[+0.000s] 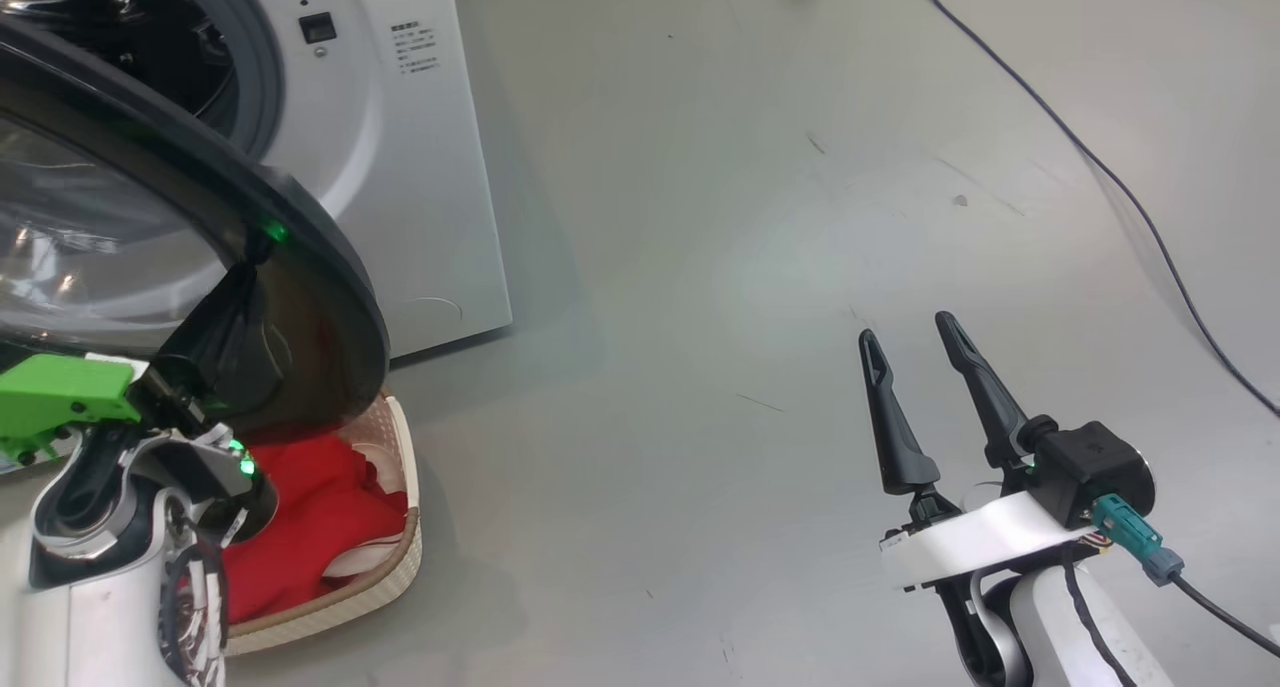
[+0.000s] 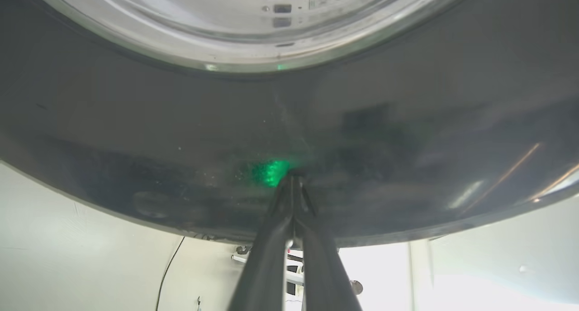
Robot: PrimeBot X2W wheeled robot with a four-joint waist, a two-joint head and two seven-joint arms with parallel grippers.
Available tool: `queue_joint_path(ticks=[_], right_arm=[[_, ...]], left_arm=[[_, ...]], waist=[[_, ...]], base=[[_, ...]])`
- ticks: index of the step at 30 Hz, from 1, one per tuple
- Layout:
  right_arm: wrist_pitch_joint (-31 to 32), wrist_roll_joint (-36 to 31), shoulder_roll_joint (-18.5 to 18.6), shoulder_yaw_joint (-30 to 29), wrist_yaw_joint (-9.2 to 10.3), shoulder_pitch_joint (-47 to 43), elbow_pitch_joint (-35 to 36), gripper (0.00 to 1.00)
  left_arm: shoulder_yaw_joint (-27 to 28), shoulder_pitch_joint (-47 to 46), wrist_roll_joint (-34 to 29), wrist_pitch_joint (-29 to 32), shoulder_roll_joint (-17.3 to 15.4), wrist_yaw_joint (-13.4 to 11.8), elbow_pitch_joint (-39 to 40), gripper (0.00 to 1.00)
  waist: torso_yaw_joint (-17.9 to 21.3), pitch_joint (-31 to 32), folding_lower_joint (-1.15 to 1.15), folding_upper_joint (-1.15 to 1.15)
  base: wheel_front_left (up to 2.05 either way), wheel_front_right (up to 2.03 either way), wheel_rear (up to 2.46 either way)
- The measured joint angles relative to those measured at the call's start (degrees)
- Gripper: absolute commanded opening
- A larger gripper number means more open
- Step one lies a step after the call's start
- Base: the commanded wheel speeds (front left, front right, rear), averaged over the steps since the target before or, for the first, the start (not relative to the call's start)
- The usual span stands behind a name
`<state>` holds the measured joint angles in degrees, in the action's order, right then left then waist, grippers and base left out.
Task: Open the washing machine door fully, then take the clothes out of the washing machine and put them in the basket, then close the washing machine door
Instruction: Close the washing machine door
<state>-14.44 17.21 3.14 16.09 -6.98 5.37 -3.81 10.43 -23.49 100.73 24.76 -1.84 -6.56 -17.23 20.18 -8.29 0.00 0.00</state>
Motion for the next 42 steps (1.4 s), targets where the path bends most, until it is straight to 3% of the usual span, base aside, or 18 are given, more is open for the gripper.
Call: queue_joint_path(ticks=[8, 13, 18, 25, 35, 42], right_arm=[[0.0, 0.0, -0.08, -1.45, 0.04, -0.23, 0.52, 1.0], [0.0, -0.02, -0.12, -2.19, 0.04, -0.73, 0.98, 1.0], [0.0, -0.12, -0.11, -2.99, 0.04, -1.26, 1.1, 1.0], [0.0, -0.22, 0.42, -3.93, 0.03, -1.26, 1.43, 1.0], [0.0, -0.3, 0.91, -5.6, 0.03, -1.27, 1.65, 1.0], [0.0, -0.46, 0.97, -7.14, 0.07, -2.4, 2.53, 1.0]], left_arm=[[-3.56, -1.18, -0.02, -0.7, 0.38, 1.86, -3.12, 0.0], [-6.58, -0.93, -4.11, -1.0, 0.4, 3.89, -4.17, 0.0], [-10.83, 0.73, -10.54, -1.22, 0.33, 5.93, -4.57, 0.0], [-18.78, 3.8, -24.04, -2.69, -5.59, 12.22, -2.47, 0.0], [-23.81, 6.37, -37.35, -9.85, -9.32, 13.02, 1.22, 0.0], [-27.0, 7.24, -45.5, -16.67, -10.05, 13.45, 4.12, 0.0]], waist=[[-0.58, 0.89, 0.0, 0.0], [-2.47, 1.41, 0.0, 0.0], [-4.66, 1.79, 0.0, 0.0], [-10.23, 2.52, 0.0, 0.0], [-17.23, 3.3, 0.0, 0.0], [-22.84, 3.65, 0.0, 0.0]], base=[[0.0, 0.0, 0.0], [0.0, 0.0, 0.0], [0.0, 0.0, 0.0], [0.0, 0.0, 0.0], [0.0, 0.0, 0.0], [0.0, 0.0, 0.0]])
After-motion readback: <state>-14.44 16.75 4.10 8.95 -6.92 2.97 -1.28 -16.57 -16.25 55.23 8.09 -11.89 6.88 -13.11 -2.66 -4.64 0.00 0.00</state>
